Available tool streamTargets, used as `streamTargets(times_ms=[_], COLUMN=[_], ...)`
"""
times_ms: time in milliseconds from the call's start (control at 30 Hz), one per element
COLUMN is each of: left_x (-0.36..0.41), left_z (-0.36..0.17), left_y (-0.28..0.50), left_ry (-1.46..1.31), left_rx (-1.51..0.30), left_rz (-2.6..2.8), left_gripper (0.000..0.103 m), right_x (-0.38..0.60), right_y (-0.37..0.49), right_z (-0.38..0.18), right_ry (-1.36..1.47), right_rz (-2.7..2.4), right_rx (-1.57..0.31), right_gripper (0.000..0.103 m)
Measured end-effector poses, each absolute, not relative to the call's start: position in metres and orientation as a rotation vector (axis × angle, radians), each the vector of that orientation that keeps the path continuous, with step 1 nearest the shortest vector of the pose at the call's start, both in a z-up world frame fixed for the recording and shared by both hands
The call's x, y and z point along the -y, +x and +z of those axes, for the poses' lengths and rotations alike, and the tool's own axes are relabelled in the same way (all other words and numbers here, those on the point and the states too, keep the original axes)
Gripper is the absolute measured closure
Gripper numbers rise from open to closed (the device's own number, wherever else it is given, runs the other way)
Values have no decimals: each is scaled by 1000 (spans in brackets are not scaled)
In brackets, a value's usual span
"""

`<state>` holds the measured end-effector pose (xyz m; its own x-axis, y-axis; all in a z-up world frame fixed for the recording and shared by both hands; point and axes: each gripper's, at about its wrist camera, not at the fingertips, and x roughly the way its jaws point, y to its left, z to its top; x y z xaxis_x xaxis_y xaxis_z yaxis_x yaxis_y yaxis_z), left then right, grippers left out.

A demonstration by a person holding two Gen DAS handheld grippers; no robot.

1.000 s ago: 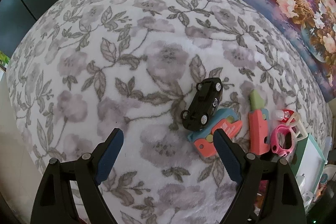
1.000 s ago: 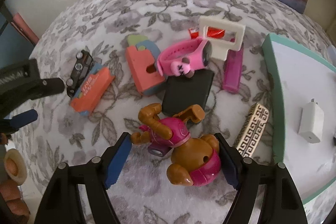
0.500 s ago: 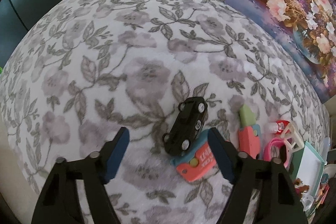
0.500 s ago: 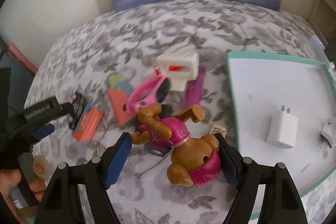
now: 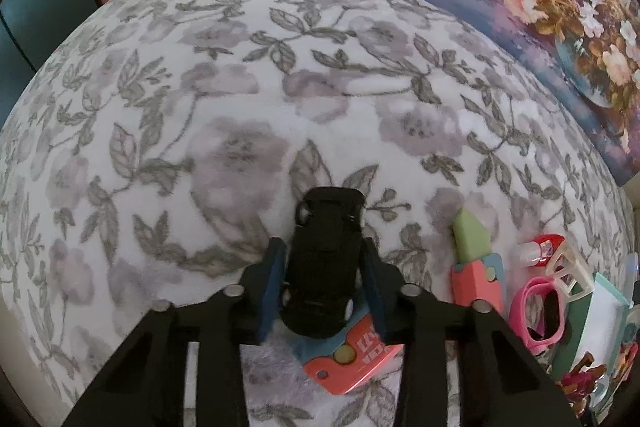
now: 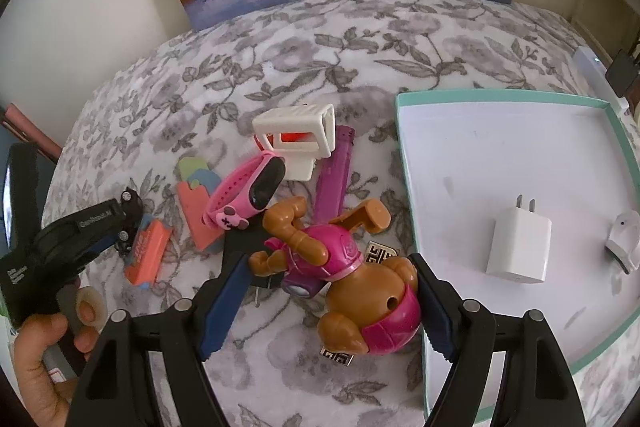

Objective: Organize rigid objects
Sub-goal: 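Lift the dog figure and toy car and carry both over the tray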

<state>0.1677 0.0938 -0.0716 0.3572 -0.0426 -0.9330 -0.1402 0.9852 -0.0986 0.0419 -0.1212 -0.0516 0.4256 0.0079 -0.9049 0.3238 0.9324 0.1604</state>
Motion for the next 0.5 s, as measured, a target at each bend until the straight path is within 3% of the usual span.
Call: streamTargets(times_ms=[300, 500], left_x=[-94, -93], left_z=[-67, -35], left_y=[166, 157], left_ry=[-173, -173], left_rx=[-1196, -1132], left_rz=[47, 20], left_gripper=[68, 68], right_x=[122, 127], right_y=[42, 39], right_z=[-51, -40], right_ry=[337, 355], right_rz=[-199, -201], right_rx=[-1123, -1099], right_gripper=[23, 23])
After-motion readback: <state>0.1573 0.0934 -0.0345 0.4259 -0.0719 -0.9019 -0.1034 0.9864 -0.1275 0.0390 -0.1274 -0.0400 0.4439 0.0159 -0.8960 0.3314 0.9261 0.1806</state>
